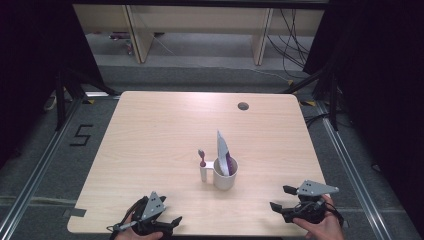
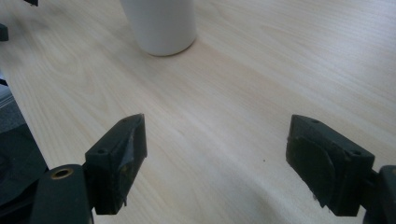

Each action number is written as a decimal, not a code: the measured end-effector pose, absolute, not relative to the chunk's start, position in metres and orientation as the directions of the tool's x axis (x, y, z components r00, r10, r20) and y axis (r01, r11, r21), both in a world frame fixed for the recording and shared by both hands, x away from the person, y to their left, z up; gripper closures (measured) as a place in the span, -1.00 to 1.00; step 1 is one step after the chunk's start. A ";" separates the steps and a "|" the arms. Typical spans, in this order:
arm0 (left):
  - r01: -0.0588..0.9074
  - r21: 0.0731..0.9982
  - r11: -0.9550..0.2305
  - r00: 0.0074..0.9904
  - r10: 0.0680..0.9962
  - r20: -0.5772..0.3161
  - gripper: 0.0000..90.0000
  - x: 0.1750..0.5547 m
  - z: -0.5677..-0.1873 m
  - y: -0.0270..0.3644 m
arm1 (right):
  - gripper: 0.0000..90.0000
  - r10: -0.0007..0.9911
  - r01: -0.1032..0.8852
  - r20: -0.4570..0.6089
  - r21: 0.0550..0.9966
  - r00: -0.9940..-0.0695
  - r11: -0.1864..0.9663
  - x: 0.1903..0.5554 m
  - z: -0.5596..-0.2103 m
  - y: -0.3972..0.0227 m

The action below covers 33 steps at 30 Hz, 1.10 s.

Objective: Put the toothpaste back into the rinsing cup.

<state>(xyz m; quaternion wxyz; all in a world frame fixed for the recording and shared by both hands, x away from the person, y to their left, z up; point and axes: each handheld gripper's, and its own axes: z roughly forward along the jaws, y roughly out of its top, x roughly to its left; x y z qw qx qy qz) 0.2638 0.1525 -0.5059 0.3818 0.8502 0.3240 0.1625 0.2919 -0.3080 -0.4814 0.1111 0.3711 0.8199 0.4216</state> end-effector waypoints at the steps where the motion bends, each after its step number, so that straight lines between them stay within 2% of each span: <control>1: 0.425 0.758 -0.496 0.736 0.676 0.029 -0.62 0.264 -0.507 0.152 | -0.54 0.697 0.485 0.091 0.781 -0.711 0.393 0.293 -0.482 -0.310; 2: 0.425 0.757 -0.496 0.736 0.676 0.029 -0.62 0.264 -0.506 0.152 | -0.54 0.704 0.524 0.131 0.764 -0.698 0.378 0.290 -0.482 -0.309; 3: 0.426 0.756 -0.496 0.736 0.676 0.029 -0.62 0.264 -0.506 0.152 | -0.57 0.704 0.497 0.096 0.774 -0.704 0.391 0.291 -0.482 -0.310; 13: 0.425 0.765 -0.485 0.734 0.679 0.022 -0.62 0.264 -0.507 0.152 | -0.63 0.708 0.521 0.081 0.737 -0.701 0.432 0.281 -0.485 -0.307; 14: 0.431 0.777 -0.458 0.731 0.683 -0.003 -0.62 0.263 -0.508 0.150 | -0.63 0.698 0.498 0.060 0.745 -0.713 0.444 0.282 -0.486 -0.308; 19: 0.428 0.772 -0.470 0.735 0.678 0.006 -0.62 0.263 -0.507 0.151 | -0.63 0.705 0.519 0.076 0.732 -0.706 0.441 0.276 -0.487 -0.307; 20: 0.428 0.775 -0.464 0.732 0.681 0.004 -0.62 0.262 -0.507 0.150 | -0.62 0.693 0.489 0.042 0.739 -0.720 0.464 0.277 -0.488 -0.308; 23: 0.426 0.773 -0.470 0.736 0.677 0.006 -0.62 0.263 -0.507 0.150 | -0.62 0.691 0.492 0.042 0.733 -0.722 0.470 0.274 -0.489 -0.308; 27: 0.426 0.769 -0.476 0.737 0.675 0.010 -0.62 0.262 -0.506 0.150 | -0.62 0.696 0.522 0.073 0.717 -0.715 0.461 0.268 -0.491 -0.306; 29: 0.422 0.770 -0.479 0.738 0.675 0.015 -0.62 0.262 -0.507 0.150 | -0.62 0.677 0.491 0.043 0.723 -0.735 0.486 0.270 -0.491 -0.307; 31: 0.413 0.749 -0.518 0.750 0.660 0.044 -0.62 0.263 -0.505 0.151 | -0.62 0.680 0.503 0.053 0.716 -0.731 0.485 0.269 -0.492 -0.306; 33: 0.408 0.763 -0.501 0.746 0.665 0.037 -0.62 0.262 -0.506 0.149 | -0.63 0.669 0.493 0.047 0.713 -0.742 0.498 0.270 -0.493 -0.305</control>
